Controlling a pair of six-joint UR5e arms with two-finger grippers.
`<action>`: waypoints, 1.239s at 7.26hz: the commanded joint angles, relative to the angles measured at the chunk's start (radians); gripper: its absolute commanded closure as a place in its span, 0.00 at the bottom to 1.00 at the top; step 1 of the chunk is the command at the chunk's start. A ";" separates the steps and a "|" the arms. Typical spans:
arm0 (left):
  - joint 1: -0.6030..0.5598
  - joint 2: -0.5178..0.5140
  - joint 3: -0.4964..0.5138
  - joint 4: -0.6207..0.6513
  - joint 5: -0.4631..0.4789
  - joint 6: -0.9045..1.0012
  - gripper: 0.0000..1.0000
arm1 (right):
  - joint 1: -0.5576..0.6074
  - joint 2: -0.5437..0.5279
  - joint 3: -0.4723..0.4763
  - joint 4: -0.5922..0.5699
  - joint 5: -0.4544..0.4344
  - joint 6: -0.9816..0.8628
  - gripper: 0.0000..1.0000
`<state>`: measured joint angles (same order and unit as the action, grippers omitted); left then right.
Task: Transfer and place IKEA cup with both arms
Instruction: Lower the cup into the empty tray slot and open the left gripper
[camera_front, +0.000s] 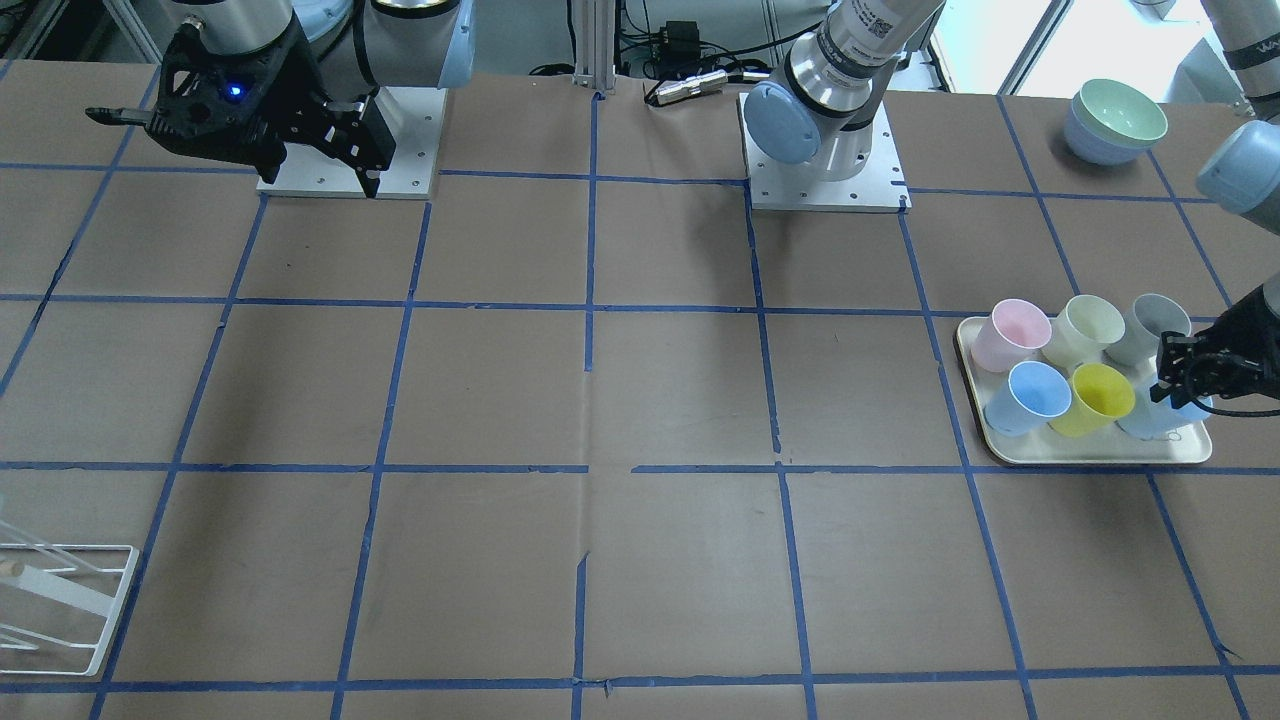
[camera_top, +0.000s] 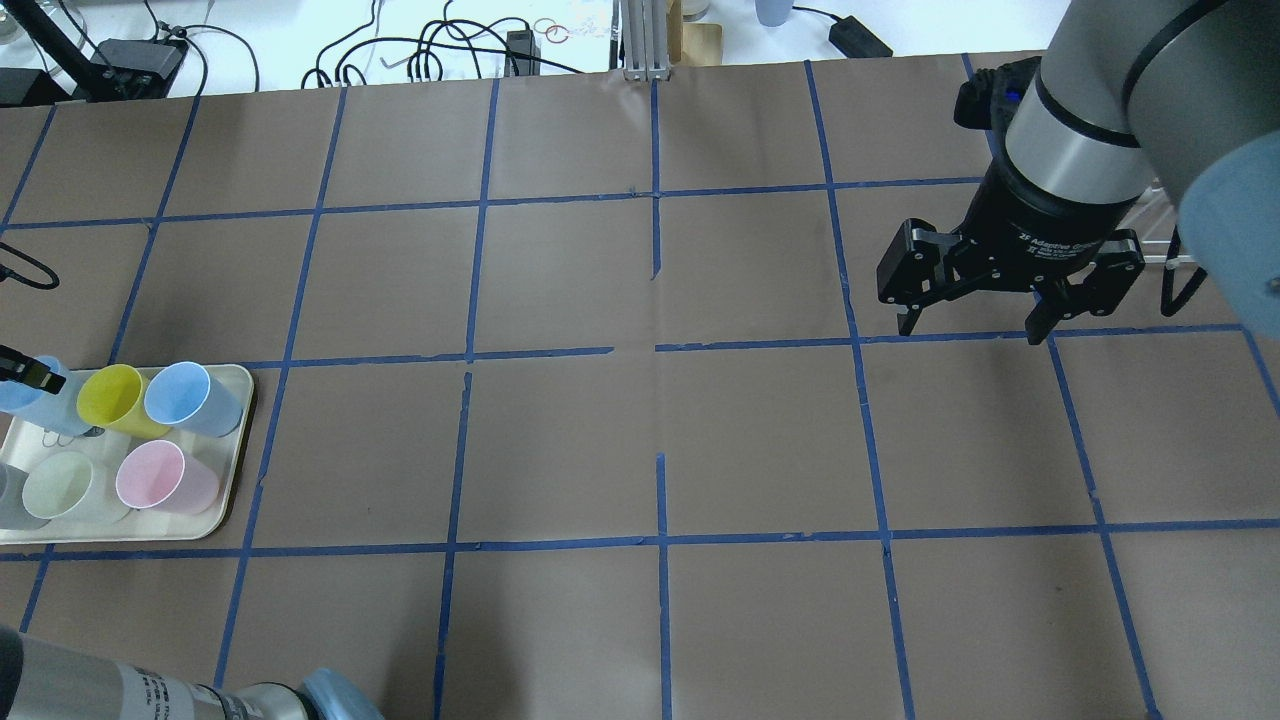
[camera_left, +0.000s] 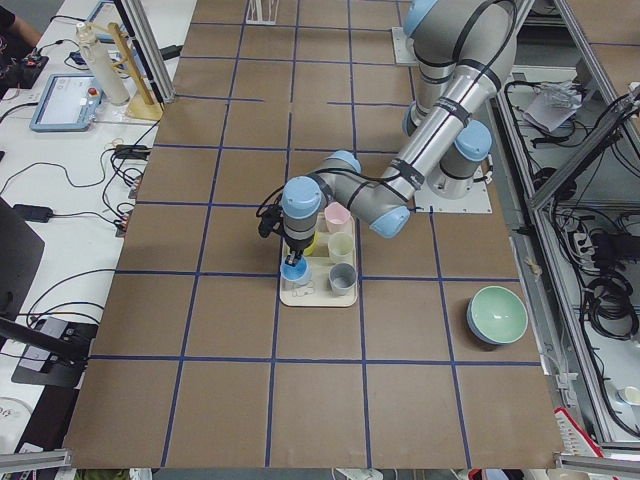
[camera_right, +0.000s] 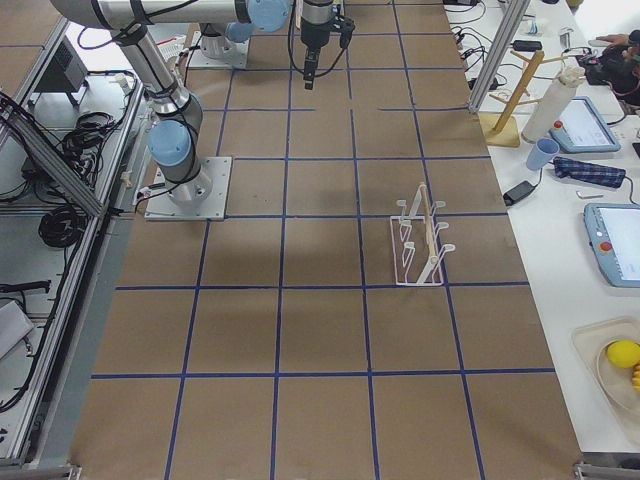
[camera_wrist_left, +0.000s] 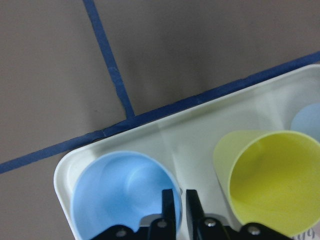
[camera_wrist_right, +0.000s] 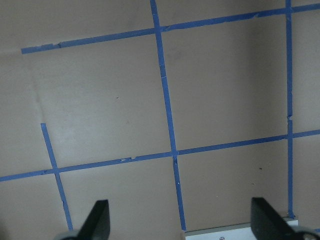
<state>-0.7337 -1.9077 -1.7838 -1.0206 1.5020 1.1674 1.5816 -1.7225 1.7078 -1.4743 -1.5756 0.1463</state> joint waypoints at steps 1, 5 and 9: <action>-0.003 0.016 0.004 -0.007 0.004 -0.005 0.00 | 0.003 -0.002 0.001 0.000 -0.004 -0.002 0.00; -0.071 0.094 0.113 -0.146 0.007 -0.053 0.00 | 0.003 0.000 -0.008 0.005 -0.017 -0.001 0.00; -0.324 0.261 0.193 -0.547 0.004 -0.560 0.00 | 0.003 -0.002 -0.013 0.014 -0.014 0.001 0.00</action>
<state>-0.9599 -1.7059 -1.5933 -1.4898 1.5067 0.7684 1.5843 -1.7233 1.6991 -1.4615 -1.5893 0.1474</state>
